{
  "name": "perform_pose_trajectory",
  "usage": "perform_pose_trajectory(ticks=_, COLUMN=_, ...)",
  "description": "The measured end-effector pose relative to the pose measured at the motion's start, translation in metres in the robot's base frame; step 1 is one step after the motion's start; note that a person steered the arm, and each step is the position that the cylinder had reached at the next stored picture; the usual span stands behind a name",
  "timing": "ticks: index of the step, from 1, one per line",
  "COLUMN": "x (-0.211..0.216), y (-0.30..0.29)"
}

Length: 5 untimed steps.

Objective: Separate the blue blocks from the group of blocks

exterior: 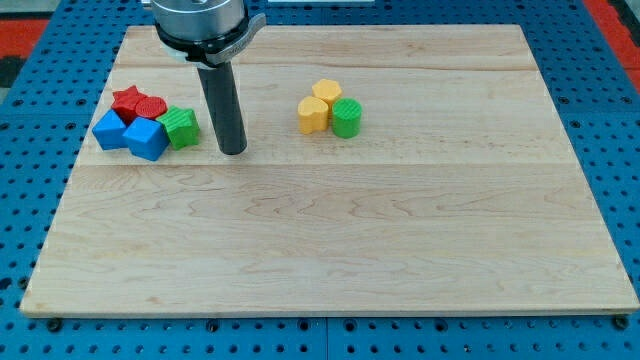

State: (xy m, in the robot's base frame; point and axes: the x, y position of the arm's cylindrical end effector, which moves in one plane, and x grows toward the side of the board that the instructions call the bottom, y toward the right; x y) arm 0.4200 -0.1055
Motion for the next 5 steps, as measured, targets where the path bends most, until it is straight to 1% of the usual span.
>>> perform_pose_trajectory(ticks=2, x=0.006, y=0.009)
perform_pose_trajectory(ticks=3, x=0.055, y=0.019)
perform_pose_trajectory(ticks=4, x=0.071, y=-0.051)
perform_pose_trajectory(ticks=5, x=0.068, y=-0.142)
